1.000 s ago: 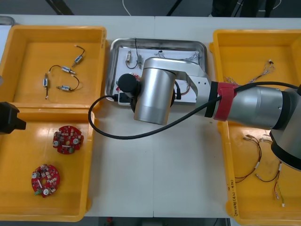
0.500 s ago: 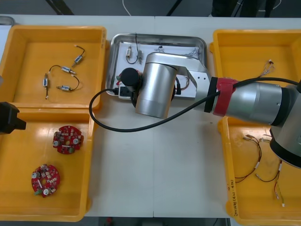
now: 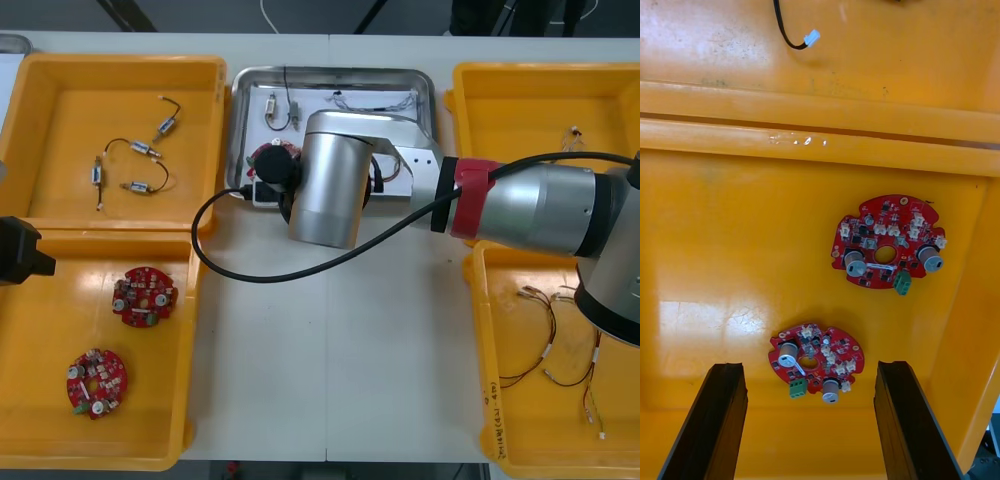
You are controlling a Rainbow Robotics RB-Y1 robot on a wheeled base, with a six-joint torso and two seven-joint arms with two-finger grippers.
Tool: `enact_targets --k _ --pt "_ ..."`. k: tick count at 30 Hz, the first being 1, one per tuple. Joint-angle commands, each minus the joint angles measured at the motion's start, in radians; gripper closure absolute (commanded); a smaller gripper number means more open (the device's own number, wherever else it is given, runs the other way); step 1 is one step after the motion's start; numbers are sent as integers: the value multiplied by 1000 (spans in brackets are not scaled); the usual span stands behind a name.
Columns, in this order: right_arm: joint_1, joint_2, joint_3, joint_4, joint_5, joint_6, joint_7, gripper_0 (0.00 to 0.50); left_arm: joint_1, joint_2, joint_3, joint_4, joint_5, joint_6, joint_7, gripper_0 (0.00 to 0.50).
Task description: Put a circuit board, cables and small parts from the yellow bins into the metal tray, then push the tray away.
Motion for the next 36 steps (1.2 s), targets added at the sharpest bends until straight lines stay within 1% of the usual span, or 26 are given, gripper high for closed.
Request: enact_targets --k 1,7,18,25,26,27,28,29,30,32,36 --pt "-60 14 13 2 -8 -11 40 500 22 42 33 -28 9 7 -38 0" --pt "-61 14 13 15 13 -20 43 500 22 42 33 -28 9 7 -38 0" --pt "-66 14 5 62 13 -66 46 500 22 42 33 -28 9 7 -38 0" --pt "-67 14 2 67 13 -68 51 500 22 42 33 -28 9 7 -38 0" --pt "-67 14 2 67 13 -68 54 402 22 42 33 -28 9 7 -38 0" --pt "-67 14 2 67 13 -68 55 274 22 42 33 -28 9 7 -38 0" --pt "-67 14 2 67 13 -68 55 162 22 42 33 -28 9 7 -38 0" --pt "-67 14 2 67 15 -68 58 113 22 42 33 -28 9 7 -38 0" --pt "-67 14 1 67 13 -68 58 42 22 42 33 -28 9 7 -38 0" --pt "-66 14 -2 67 15 -66 63 0 22 42 33 -28 9 7 -38 0" --pt "-66 14 -22 64 -5 -57 71 0 22 42 33 -28 9 7 -38 0"
